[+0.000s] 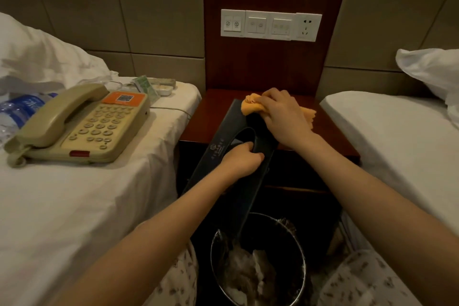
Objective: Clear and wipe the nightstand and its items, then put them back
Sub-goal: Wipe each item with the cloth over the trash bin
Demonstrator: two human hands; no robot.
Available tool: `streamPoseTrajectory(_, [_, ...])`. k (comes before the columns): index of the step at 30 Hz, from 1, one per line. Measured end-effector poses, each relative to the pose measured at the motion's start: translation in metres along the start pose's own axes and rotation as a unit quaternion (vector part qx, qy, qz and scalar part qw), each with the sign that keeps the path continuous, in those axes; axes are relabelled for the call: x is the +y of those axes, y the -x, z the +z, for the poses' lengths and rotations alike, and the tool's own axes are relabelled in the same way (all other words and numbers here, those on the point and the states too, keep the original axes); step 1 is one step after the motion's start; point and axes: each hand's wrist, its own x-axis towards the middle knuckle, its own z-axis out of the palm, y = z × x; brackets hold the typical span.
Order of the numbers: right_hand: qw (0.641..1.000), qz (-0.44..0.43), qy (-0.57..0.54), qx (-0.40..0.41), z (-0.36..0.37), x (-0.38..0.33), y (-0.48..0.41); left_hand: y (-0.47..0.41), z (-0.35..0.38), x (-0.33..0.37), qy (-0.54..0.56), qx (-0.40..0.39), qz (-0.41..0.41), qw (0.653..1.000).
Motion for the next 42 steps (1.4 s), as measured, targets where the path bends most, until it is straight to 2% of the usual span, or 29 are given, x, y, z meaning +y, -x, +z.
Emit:
streamPoseTrajectory(5, [0.988, -0.153, 0.012, -0.031, -0.005, 0.003, 0.010, 0.021, -0.011, -0.012, -0.096, 0.014, 0.093, 0.991])
streamPoseTrajectory(12, [0.990, -0.127, 0.004, -0.062, -0.024, 0.012, 0.016, 0.032, -0.021, -0.002, -0.177, 0.065, 0.188, 0.964])
streamPoseTrajectory(17, [0.989, -0.115, -0.009, -0.089, -0.023, 0.019, 0.023, 0.032, -0.023, -0.006, -0.319, 0.042, 0.266, 0.909])
streamPoseTrajectory(22, [0.988, -0.136, -0.046, -0.057, -0.014, 0.014, 0.019, 0.034, -0.014, -0.013, -0.484, 0.007, 0.347, 0.804])
streamPoseTrajectory(24, [0.986, -0.158, -0.042, -0.037, -0.013, 0.009, 0.013, 0.031, -0.015, -0.012, -0.505, 0.013, 0.368, 0.781])
streamPoseTrajectory(29, [0.976, -0.218, -0.021, 0.000, -0.002, -0.013, 0.003, 0.019, -0.023, -0.009, -0.500, 0.009, 0.381, 0.777])
streamPoseTrajectory(32, [0.972, -0.231, -0.051, -0.005, 0.004, -0.036, -0.009, 0.013, -0.021, -0.012, -0.501, -0.010, 0.400, 0.767])
streamPoseTrajectory(35, [0.957, -0.281, -0.066, -0.028, 0.014, -0.055, -0.017, 0.009, -0.018, -0.016, -0.484, -0.053, 0.401, 0.776])
streamPoseTrajectory(37, [0.963, -0.256, -0.077, -0.046, 0.017, -0.053, -0.021, 0.007, -0.019, -0.019, -0.494, -0.056, 0.396, 0.772])
streamPoseTrajectory(40, [0.984, -0.125, -0.115, -0.055, 0.019, -0.033, -0.026, 0.007, -0.020, -0.021, -0.514, -0.027, 0.398, 0.759])
streamPoseTrajectory(42, [0.981, -0.033, -0.188, -0.044, 0.018, -0.023, -0.026, 0.009, -0.022, -0.020, -0.534, -0.017, 0.391, 0.749])
